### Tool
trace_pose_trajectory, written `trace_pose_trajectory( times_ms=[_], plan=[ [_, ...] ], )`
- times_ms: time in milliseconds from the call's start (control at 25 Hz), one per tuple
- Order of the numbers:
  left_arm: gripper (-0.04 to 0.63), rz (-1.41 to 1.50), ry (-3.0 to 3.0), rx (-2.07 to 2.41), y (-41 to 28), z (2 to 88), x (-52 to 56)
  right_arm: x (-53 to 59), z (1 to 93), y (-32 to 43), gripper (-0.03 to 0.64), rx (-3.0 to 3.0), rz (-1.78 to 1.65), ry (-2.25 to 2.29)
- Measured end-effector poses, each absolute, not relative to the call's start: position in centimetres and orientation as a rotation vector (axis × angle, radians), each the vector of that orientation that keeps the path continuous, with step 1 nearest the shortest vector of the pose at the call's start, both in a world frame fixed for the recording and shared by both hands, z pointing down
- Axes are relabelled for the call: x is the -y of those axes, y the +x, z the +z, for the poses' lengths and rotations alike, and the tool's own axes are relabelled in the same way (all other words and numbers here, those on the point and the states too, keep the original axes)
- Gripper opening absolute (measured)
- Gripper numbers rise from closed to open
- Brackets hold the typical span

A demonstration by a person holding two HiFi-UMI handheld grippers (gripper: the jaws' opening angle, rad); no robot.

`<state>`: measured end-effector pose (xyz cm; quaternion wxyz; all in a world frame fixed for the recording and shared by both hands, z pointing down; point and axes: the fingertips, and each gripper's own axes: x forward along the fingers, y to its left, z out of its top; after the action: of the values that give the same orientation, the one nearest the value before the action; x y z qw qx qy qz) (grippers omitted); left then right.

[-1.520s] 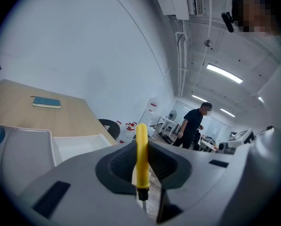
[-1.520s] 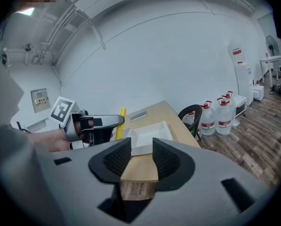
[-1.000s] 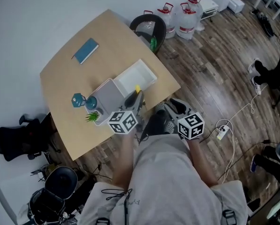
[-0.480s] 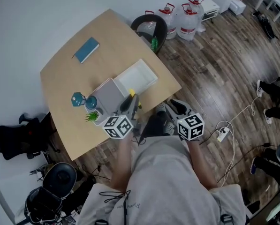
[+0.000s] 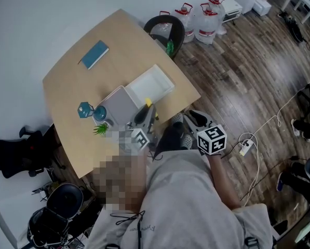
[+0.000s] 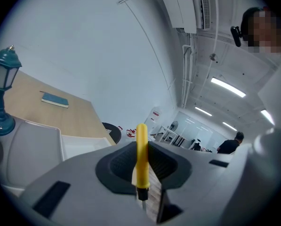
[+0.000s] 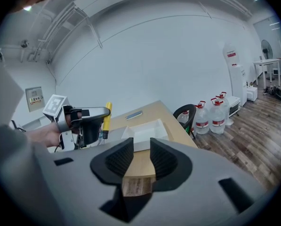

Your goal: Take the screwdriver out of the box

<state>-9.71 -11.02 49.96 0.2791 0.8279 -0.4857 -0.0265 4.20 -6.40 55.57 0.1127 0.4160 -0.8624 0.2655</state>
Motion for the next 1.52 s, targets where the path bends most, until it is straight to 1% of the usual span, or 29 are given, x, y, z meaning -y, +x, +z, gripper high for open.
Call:
trace_pose_trajectory(
  times_ms=[960,1400,1440,1480,1520],
  plan=[
    [0.069,-0.062,2.248,1.260,-8.9,50.2,10.4,5.4,56.2,3.1,0.110,2.540,0.798,1.173],
    [0.069,-0.057,2.260,1.249,-8.1,50.0,9.9,4.9,56.0,4.0,0.110,2.536,0.774,1.190],
    [0.069,-0.062,2.260,1.250,-8.0,50.0,9.9,4.8,55.8,4.1,0.095,2.546,0.763,1.192],
    [0.069,-0.068,2.258,1.250,-8.1,49.9,9.9,4.8,55.5,4.1,0.030,2.563,0.752,1.192],
    [0.069,-0.074,2.256,1.250,-8.1,49.9,9.8,4.7,55.1,4.0,0.000,2.587,0.743,1.186]
  ],
)
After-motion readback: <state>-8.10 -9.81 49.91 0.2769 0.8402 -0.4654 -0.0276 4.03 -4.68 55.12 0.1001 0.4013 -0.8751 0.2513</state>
